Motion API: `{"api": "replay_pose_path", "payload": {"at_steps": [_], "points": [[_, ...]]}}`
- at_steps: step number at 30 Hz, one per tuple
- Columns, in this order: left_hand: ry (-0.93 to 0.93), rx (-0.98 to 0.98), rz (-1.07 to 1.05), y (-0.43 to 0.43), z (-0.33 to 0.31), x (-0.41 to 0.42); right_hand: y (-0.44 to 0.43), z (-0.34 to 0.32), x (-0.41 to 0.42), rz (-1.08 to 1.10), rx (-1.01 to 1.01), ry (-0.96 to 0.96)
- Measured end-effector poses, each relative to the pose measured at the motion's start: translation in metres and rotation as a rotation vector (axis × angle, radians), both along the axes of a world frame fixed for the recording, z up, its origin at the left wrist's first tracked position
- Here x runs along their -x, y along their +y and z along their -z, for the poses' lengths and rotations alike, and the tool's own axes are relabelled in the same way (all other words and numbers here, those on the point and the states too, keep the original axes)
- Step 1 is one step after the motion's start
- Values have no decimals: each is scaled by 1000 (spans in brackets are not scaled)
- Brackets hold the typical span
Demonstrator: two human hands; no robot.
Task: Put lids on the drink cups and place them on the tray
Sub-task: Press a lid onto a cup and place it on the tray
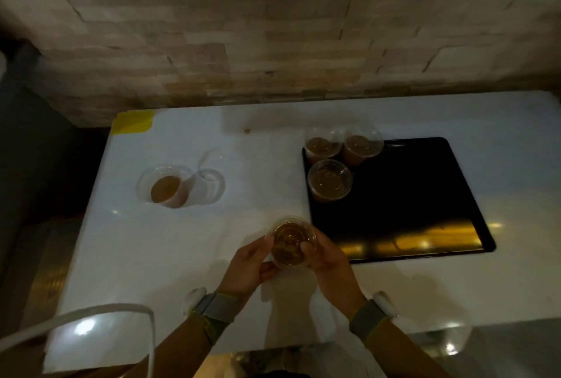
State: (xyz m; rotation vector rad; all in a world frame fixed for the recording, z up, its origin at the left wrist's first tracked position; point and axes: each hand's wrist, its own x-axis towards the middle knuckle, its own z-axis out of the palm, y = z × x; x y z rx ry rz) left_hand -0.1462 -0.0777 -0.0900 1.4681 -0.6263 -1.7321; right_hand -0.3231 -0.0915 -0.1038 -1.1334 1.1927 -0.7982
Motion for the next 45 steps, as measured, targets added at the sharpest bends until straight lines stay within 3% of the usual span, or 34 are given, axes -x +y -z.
{"api": "replay_pose_path", "payload": {"at_steps": [6,12,20,35,45], "points": [[128,-7,88,-25,-7,63,-13,-11,60,209,34,8],[177,19,147,-54,-4,126,-37,-9,116,278,4,-59],[235,21,28,-92,8,174,-88,-1,150,344,-40,-70],[403,-13,-150,-125,9,183,-136,7,144,357,-119,-124],[367,-69,-153,-130,7,183,-143,1,137,379,-149,-116]]}}
